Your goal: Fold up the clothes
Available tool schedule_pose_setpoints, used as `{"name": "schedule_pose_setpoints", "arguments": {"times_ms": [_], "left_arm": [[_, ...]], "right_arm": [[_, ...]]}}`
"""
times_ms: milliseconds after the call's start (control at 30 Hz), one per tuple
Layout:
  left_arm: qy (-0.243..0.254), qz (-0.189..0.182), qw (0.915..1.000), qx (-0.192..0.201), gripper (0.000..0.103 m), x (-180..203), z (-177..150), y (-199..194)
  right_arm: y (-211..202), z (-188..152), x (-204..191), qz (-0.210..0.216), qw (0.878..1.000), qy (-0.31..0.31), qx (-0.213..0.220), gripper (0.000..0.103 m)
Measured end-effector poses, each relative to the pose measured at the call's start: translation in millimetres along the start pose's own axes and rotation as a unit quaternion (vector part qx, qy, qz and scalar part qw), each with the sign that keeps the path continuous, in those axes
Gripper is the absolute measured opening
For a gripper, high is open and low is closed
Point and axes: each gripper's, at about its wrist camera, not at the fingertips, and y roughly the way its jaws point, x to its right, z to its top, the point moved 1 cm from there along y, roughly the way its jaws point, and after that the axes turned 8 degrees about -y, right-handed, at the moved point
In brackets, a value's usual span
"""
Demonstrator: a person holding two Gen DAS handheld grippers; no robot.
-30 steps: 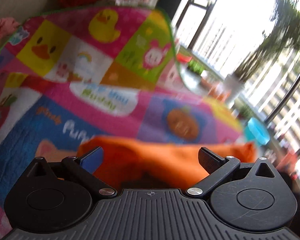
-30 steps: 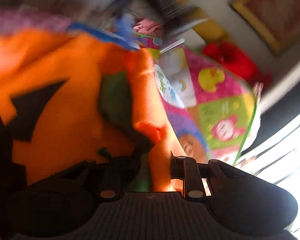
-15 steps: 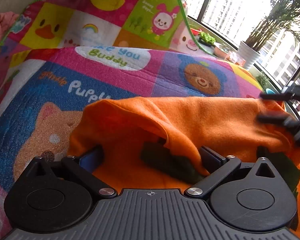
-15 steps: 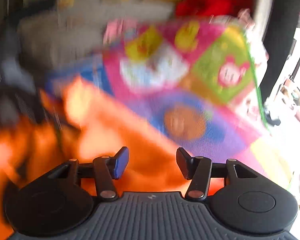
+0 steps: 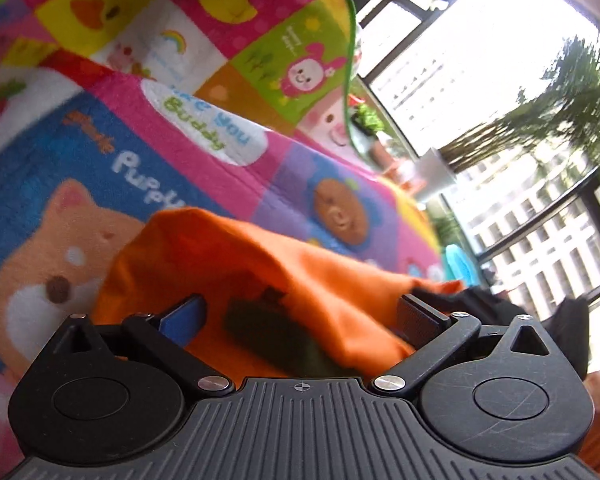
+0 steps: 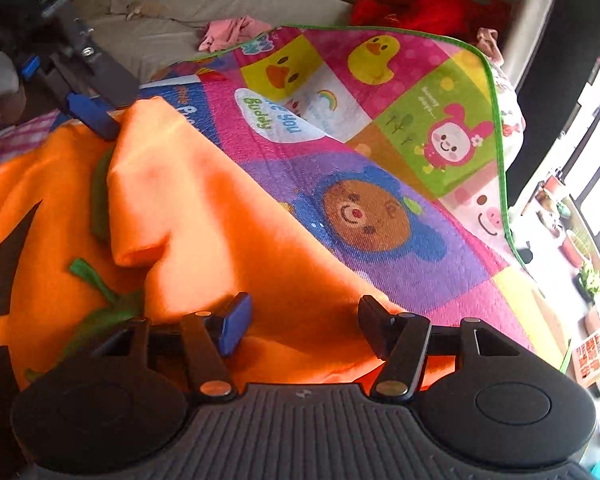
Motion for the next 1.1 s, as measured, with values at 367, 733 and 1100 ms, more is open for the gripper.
{"name": "schedule_pose_setpoints", "arguments": {"times_ms": [367, 733, 1100], "left_arm": [[0.113, 0.067, 0.9910, -0.025, 0.045, 19.9, -20.3, 32.2], [0.123, 0.057, 0.9906, -0.018, 0.044, 13.3, -22.9, 28.0], [0.222, 0.024, 0.9726, 0.064, 0.072, 51.8, 16.5, -37.5]], "right_arm": [[3.2, 39.8, 41.5, 0.093, 0.994, 0.056, 0.019, 0.061], [46.4, 32.5, 45.2, 0.180, 0.973, 0.136, -0.046, 0.041], [3.9, 26.0, -0.8, 0.135, 0.990, 0.023, -0.040, 0.036]]}}
